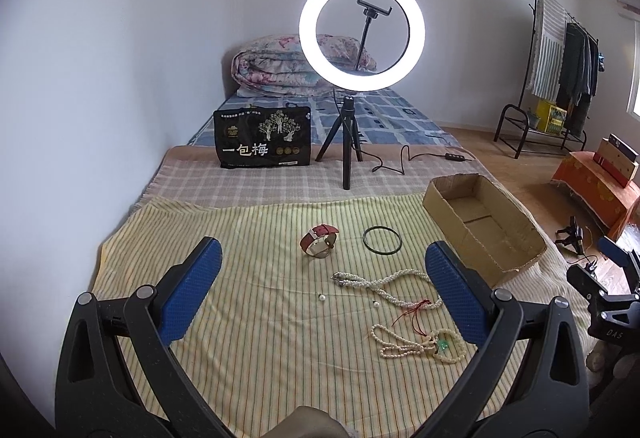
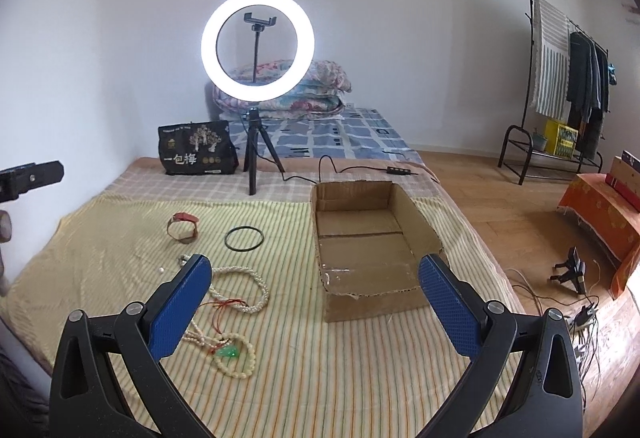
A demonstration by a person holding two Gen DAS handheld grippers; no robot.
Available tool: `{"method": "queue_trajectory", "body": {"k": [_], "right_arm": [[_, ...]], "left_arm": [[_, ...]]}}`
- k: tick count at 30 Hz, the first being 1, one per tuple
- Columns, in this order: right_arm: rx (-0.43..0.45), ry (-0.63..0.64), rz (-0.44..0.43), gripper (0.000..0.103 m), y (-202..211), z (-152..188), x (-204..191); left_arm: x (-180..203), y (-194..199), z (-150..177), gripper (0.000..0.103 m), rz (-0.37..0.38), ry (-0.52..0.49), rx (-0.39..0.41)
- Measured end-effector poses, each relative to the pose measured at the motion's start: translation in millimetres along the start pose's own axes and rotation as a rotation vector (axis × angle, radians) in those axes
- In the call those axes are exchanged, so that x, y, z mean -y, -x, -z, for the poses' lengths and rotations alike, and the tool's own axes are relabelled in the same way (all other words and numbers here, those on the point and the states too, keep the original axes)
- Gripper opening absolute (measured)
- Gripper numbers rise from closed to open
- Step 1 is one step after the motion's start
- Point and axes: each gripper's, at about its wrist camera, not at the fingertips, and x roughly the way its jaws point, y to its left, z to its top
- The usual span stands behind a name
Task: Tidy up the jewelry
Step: 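Move the left tool toward the pearl strand while the right tool approaches the beaded bracelet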
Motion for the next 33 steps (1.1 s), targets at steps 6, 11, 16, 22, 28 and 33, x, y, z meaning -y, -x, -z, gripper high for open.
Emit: {"method": "queue_trajectory", "body": {"k": [6,11,16,22,28,33], "right_arm": [[-0.080,0.031,-0.037,0.103,-16.6,7.8,3.2],[-0.147,0.045,-0.058,0.103,-24.5,14.6,5.0],[-0.218,0.085,-0.081,0.103,-34.0,28.9,-1.5],[-0.299,0.086,-0.147,0.097,-44.3,43.1,-7.1],[-0.393,0.094,-0.192,0.082,-62.0,56.9,-13.7],[-0.467,0.096,-0.219,0.071,-75.8,68.2,-18.8]], "left_arm": [[-15.4,-18.2,-5.4,0.101,0.040,0.031,-0.046],[-13.8,-38.1,-0.9,0.098,0.092,0.016,-0.114],[-16.9,-64.1,23.1,0.077,0.140,0.053,-0.247],[-10.3,-74.7,40.2,0.070,0.177,0.039,-0.311],[-6.2,-91.0,51.5,0.065,0.217,0.075,-0.397],[-3.8,-107.1,62.1,0.061,0.227,0.094,-0.458]]}}
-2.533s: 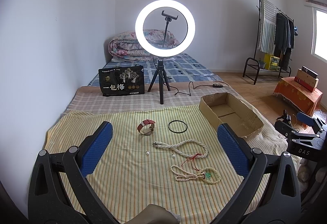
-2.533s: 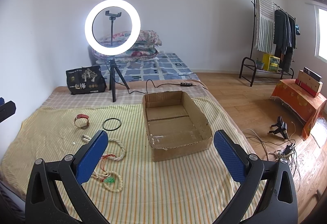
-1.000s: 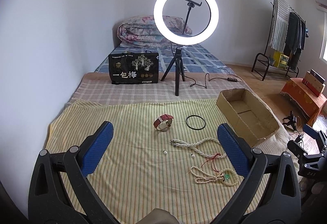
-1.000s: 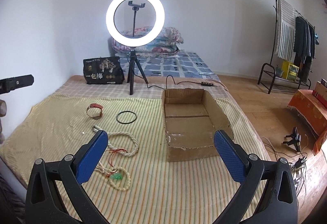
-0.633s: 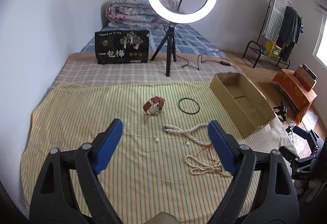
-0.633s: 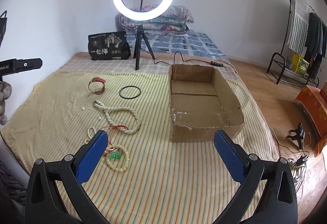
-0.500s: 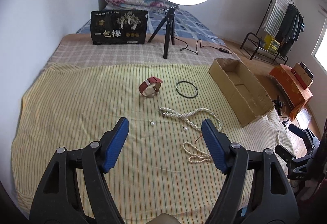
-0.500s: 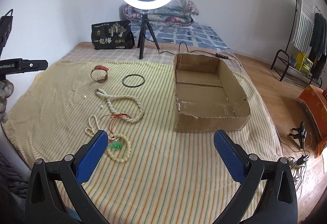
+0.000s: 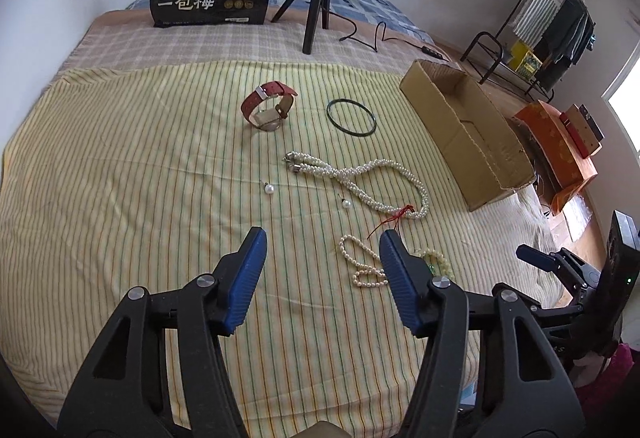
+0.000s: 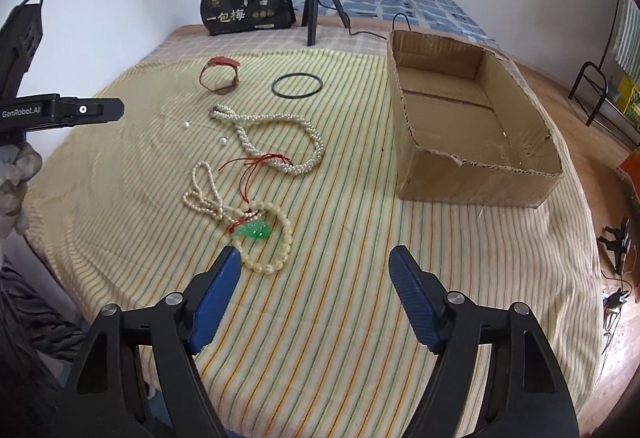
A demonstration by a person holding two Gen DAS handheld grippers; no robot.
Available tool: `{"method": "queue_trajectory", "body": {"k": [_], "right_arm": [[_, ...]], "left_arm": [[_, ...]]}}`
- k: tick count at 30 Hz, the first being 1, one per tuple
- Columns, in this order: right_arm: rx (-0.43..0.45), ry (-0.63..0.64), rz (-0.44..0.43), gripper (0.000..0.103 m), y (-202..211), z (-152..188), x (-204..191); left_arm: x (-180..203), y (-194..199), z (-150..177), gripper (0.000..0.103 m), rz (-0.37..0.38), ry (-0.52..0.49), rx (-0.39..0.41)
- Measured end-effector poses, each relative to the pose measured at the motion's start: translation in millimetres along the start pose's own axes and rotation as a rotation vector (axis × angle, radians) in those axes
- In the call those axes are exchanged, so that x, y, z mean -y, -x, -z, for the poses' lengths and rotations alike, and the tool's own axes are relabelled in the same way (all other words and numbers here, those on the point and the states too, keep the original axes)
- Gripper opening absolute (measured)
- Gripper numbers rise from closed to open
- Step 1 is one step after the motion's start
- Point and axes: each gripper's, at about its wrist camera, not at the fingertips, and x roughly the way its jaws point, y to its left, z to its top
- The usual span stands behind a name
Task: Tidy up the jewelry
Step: 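Move the left tool toward the pearl strand while the right tool approaches the beaded bracelet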
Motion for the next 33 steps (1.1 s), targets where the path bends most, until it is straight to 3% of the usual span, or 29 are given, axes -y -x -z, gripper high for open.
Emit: {"method": "queue_trajectory", "body": {"k": [4,9,25,33], "right_arm": [[-0.041,-0.005,-0.021,0.062,-11.2,-1.0,0.9],[-0.089,-0.005,-0.033,0.046,-27.7,-0.9,1.6],[-0.134,0.006,-0.045,0.037,-50.6,-3.9,-1.9],[-0.140,0.000,-0.042,0.037,-56.7,-2.2,-3.0]], "left_arm": [[1.6,-16.1,1.6,0.054,0.021,0.018,-0.051],[6.1,-33.2,5.5,0.053,0.020,0.022,-0.093],[15.6,-74.7,7.9,0.044,0.031,0.023,-0.193],[33.0,-93.5,18.4,0.044,0.026,-0.053,-0.247]]}}
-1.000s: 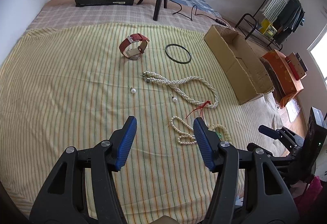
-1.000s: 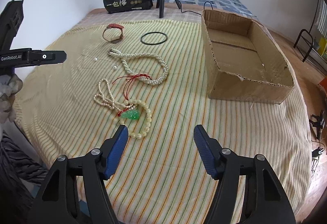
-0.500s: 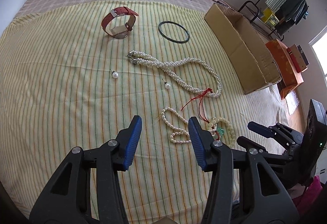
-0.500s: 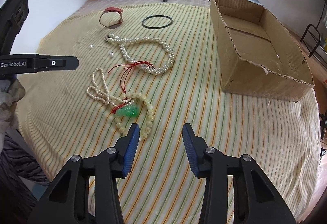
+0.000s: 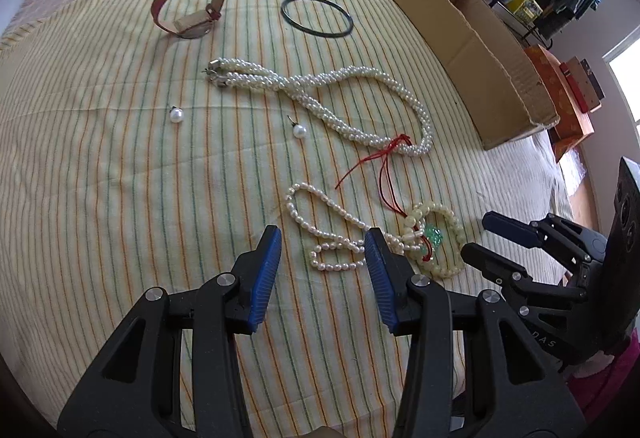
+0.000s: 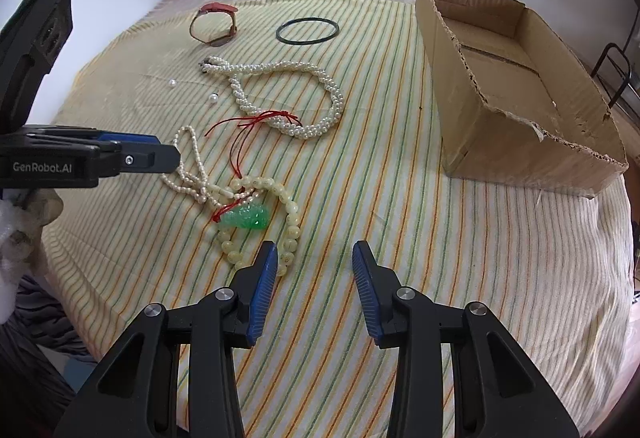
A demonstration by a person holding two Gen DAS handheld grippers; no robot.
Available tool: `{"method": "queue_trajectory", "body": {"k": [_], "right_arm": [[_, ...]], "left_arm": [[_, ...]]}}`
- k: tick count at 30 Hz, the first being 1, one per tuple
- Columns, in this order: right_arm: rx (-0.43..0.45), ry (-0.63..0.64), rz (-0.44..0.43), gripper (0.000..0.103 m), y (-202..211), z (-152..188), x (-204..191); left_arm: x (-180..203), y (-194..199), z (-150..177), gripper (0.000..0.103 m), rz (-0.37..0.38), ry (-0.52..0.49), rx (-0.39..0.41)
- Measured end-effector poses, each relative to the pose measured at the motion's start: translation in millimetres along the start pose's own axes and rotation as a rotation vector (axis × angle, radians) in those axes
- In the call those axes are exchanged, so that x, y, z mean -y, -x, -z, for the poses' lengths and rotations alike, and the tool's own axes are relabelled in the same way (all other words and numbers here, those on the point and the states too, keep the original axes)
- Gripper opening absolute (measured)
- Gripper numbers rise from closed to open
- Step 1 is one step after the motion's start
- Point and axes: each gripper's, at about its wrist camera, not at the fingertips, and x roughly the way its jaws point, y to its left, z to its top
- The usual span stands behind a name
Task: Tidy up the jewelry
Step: 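Move the left tool toward the pearl strand while the right tool approaches the beaded bracelet, then close the left tool on the pearl strand while the right tool grips the beaded bracelet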
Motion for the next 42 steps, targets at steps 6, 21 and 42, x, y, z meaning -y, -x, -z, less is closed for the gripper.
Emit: {"method": "queue_trajectory", "body": {"k": [6,21,42], "right_arm": [[-0.002,-0.004,0.002,0.037,-2.9,-0.3,-0.3],[-0.010,0.045,0.037,0.037,-16.3,-2.5,-8.5],[-0.013,0.083,0.037,0.007,-12.7,-5.3,-11.6]], "left_arm": [[15.7,-11.2,5.1,0.044,-0.081,-0.099,0.000],[26.3,-15.9,12.6,0.043,-0.159,-0.220,0.000],[27.0,6.2,9.1,0.001,-0.121,-0.198,0.092]]}}
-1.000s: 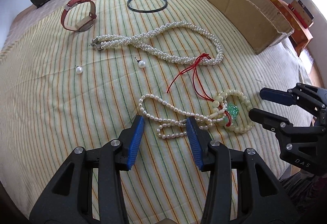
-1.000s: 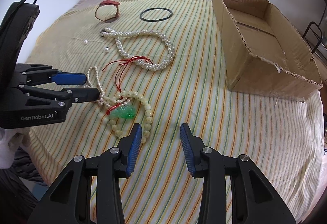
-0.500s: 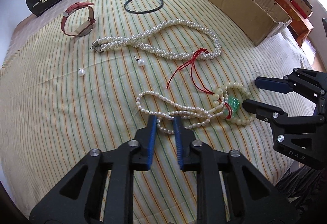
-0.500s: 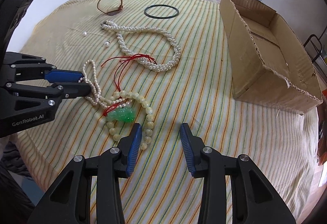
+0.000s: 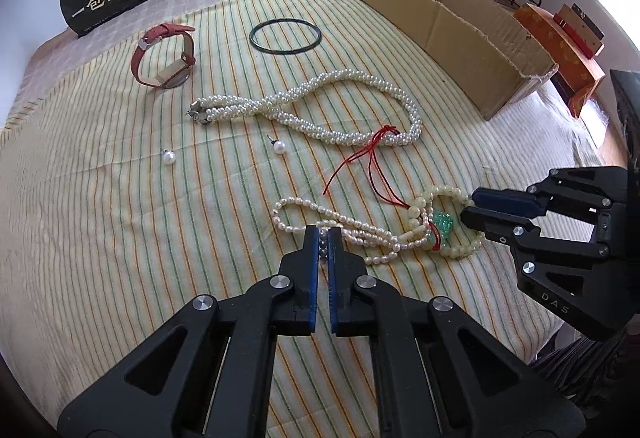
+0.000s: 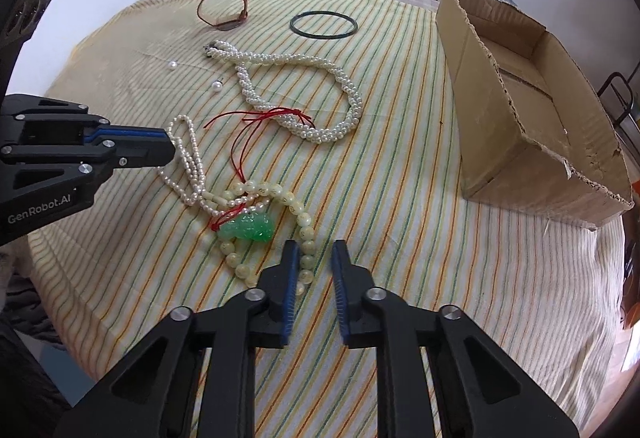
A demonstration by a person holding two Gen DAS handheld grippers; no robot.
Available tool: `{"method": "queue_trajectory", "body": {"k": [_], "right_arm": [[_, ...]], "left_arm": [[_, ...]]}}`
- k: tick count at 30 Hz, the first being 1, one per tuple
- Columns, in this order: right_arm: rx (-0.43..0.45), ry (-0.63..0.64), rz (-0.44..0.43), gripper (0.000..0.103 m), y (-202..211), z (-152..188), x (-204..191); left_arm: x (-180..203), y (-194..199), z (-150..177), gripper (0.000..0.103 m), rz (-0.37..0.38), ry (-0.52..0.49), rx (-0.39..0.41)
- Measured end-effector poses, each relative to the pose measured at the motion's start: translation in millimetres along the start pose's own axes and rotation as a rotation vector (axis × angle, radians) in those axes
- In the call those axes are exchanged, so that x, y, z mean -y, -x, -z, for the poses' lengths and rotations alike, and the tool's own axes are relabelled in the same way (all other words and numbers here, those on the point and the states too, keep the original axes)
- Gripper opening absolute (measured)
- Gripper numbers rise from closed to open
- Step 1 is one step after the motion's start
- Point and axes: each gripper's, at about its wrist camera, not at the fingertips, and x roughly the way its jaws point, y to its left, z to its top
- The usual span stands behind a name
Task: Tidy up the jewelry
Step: 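Close the left tool on the pearl strand while the right tool grips the beaded bracelet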
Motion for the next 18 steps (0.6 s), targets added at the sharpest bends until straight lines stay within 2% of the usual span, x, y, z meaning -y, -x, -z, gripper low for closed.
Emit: {"method": "queue_trajectory", "body": {"k": [7,18], "right_arm": [[0.030,-0.003,-0.013,0.006,7.2,-2.8,-1.2],[0.158,-0.023,-0.022,0.006,42.4,-13.3,1.5]], "left_arm": [[-7.9,25.8,-8.0,0.001,0.021,0.039,0.075],[-24.4,61.5,-13.0,0.001,0.021,0.082,0.173]]}}
